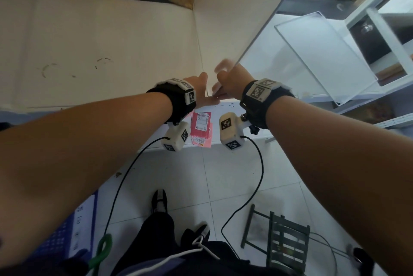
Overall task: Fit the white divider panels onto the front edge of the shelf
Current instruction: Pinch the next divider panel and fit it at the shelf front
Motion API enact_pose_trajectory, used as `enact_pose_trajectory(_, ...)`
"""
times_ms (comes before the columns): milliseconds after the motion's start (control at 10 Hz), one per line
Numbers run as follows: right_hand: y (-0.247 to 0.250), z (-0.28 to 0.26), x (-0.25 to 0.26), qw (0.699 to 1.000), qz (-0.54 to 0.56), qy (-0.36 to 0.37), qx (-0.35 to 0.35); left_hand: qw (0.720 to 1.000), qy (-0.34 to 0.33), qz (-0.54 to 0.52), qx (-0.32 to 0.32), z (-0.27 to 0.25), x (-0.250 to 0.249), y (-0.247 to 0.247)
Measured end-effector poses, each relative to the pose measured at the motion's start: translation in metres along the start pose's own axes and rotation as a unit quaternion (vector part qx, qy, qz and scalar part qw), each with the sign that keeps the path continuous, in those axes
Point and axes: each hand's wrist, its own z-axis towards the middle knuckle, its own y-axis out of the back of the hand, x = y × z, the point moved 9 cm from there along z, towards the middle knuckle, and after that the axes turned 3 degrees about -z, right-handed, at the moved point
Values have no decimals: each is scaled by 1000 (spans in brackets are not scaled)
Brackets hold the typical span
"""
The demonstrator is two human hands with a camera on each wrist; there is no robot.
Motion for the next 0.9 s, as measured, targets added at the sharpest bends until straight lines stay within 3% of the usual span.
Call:
enact_pose_trajectory(100, 3, 7, 1, 999, 40, -2, -35, 1000, -3, 8, -2, 0, -5, 4)
enact_pose_trajectory(300, 1, 5, 9, 999, -14, 1, -38, 1000, -10, 4, -1, 3, -5, 7)
enact_pose_trajectory(400, -2, 3, 17, 993, -119, 5, -24, 1000, -2, -18, -5, 5, 0, 5)
enact_pose_trajectory(500, 0, 3, 20, 993, -116, 23, -24, 999, -1, -28, -16, 4, 3, 5)
enact_pose_trajectory(900, -20, 4, 21, 947, -309, 88, 5, 999, 24, -33, -10, 9, 8, -6)
